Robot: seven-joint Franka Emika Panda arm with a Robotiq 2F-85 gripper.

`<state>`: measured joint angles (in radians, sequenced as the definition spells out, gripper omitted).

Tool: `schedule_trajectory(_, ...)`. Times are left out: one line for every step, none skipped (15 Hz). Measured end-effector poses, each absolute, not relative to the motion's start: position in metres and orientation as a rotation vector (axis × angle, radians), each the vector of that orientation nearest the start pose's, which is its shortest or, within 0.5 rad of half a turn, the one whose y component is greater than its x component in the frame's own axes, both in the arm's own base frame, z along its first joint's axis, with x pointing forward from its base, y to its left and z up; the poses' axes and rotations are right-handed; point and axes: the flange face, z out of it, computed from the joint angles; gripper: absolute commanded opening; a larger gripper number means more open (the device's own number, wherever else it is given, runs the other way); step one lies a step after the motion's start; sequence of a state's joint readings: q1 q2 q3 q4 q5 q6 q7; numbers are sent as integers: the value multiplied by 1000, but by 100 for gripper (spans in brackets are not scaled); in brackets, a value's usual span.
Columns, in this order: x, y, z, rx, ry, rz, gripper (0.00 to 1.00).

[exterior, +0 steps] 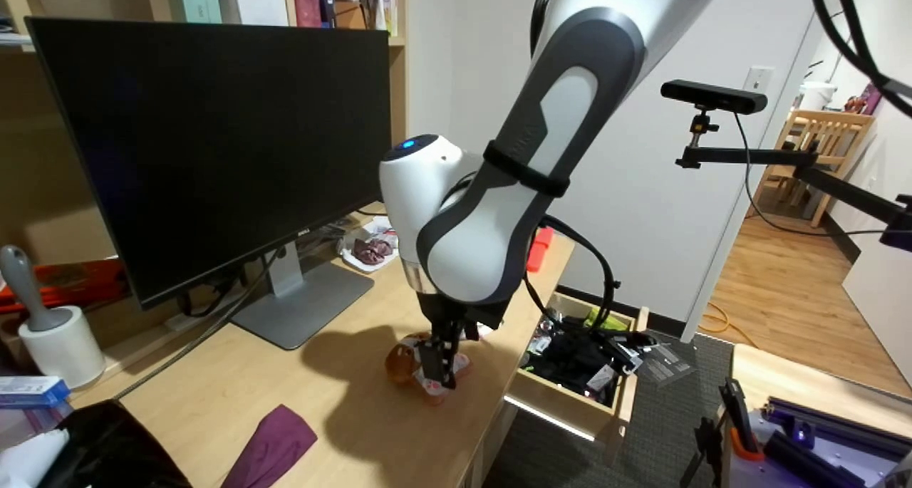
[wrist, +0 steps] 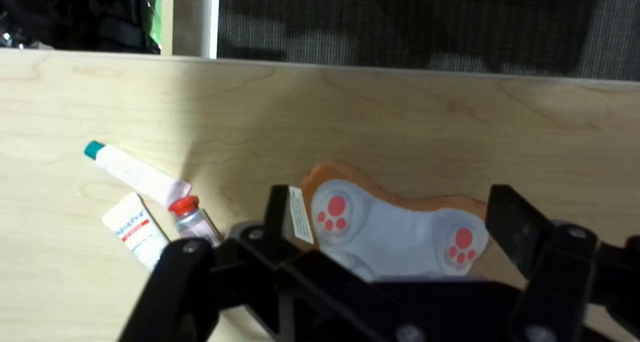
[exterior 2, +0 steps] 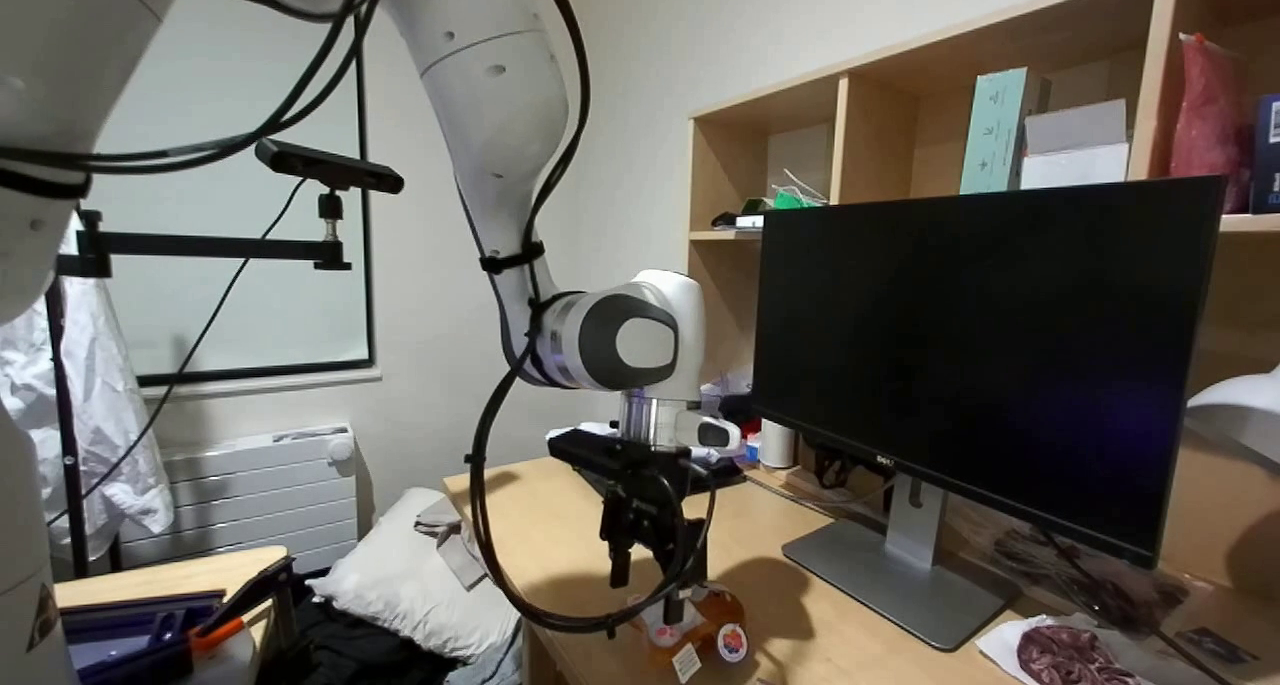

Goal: Put the plush toy inside the open drawer

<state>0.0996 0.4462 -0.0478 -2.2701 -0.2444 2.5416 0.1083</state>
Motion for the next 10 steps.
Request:
schedule_trajectory(512, 28, 145, -3276, -260, 316, 100)
schedule_trajectory(513, 29, 145, -3276, -260, 332, 100)
schedule_trajectory(514, 30, 146, -3276, -261, 338, 100)
schedule_trajectory(515, 30, 146, -3276, -261, 333, 100)
schedule_trajectory(515, 29, 146, -3276, -260, 325, 100)
schedule_trajectory(515, 28, 146, -3275, -251, 322, 100)
schedule_trajectory(516, 26, 146, -3271, -233, 317, 100)
schedule_trajectory(517, 25, 146, -3265, -209, 309, 100)
schedule_trajectory(520, 23, 147, -3260, -184, 301, 100)
schedule_trajectory(522, 22, 148, -3255, -162, 292, 100)
